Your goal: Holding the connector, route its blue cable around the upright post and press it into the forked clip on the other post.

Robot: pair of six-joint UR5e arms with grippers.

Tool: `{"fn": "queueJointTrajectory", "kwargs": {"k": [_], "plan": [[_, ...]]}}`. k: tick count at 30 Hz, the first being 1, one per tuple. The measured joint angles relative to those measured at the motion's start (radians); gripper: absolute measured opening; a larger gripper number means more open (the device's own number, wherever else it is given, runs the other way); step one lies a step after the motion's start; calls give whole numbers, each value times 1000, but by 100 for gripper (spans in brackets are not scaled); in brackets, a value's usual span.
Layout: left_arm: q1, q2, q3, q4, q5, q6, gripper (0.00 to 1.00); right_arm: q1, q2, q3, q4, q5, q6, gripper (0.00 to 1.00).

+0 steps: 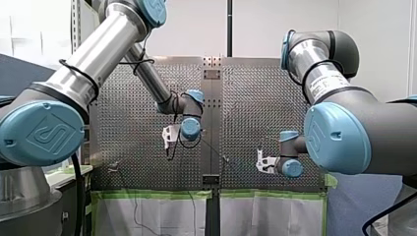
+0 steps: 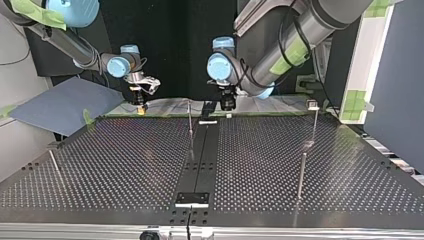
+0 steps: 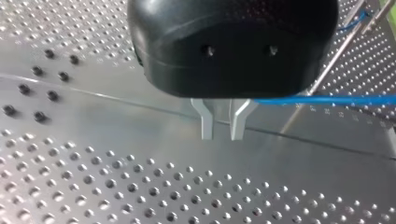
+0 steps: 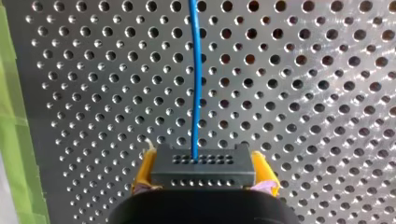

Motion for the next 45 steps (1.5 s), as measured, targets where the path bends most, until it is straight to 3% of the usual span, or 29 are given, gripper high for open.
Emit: {"fn": "queueJointTrajectory", "kwargs": {"k": [19, 33, 45], "plan": [[-32, 155, -9, -76, -57, 48, 21, 0, 0, 0, 0, -24, 4, 9], [-33, 277, -9, -163, -107, 86, 21, 5, 0, 0, 1, -40, 9, 9], [-14, 377, -8, -182, -130, 94, 21, 8, 0, 0, 1, -48, 10, 9]]}}
